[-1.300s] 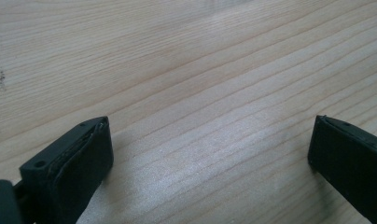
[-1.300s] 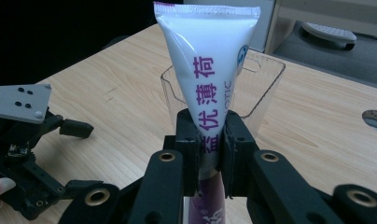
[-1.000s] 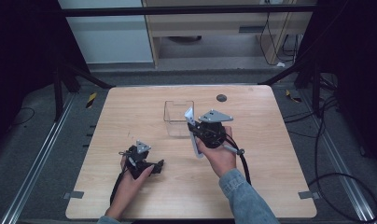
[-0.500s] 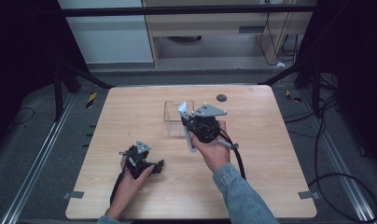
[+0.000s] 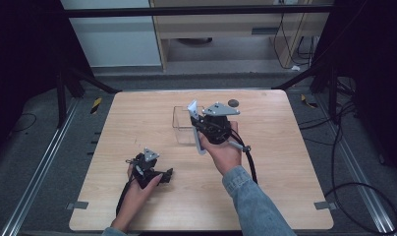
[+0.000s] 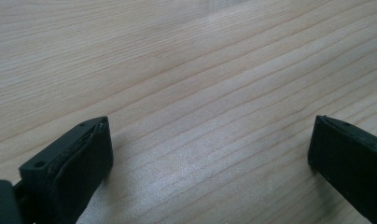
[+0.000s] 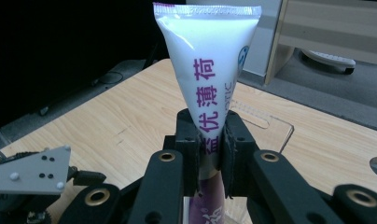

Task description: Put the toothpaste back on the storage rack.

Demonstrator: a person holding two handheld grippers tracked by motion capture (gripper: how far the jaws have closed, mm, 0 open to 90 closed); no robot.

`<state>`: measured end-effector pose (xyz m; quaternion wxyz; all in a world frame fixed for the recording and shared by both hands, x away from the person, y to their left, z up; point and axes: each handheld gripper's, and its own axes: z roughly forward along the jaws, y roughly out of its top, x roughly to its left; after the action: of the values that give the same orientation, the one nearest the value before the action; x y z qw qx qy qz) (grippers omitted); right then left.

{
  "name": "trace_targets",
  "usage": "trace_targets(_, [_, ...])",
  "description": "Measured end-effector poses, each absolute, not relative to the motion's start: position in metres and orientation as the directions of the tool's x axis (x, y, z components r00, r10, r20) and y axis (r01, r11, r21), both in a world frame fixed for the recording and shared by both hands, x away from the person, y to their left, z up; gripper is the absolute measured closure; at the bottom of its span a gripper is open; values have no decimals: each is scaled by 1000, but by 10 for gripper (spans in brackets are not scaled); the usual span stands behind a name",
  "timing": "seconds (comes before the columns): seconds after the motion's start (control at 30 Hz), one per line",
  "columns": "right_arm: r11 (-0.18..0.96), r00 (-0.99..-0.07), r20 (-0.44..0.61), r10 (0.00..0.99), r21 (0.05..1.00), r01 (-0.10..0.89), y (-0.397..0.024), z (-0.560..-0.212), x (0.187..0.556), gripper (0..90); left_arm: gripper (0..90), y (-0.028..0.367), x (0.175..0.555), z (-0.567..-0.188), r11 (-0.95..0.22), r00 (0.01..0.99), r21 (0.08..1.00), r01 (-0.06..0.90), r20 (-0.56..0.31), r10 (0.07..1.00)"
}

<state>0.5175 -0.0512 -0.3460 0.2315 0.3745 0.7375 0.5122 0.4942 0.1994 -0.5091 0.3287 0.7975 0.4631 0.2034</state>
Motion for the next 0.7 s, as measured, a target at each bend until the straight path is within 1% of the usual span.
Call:
trace_targets(0.2, [189, -604, 37, 796, 933, 306, -48, -334, 520, 793, 0, 199, 494, -509, -355, 489, 713, 605, 20, 872])
trace_targets(0.37, [195, -613, 17, 790, 941, 277, -41, -323, 526, 793, 0, 199, 494, -509, -358, 491, 712, 604, 21, 871])
trace_targets(0.7, [180, -620, 9, 785, 953, 242, -29, -305, 549, 792, 0, 199, 494, -509, -358, 491, 712, 604, 21, 871])
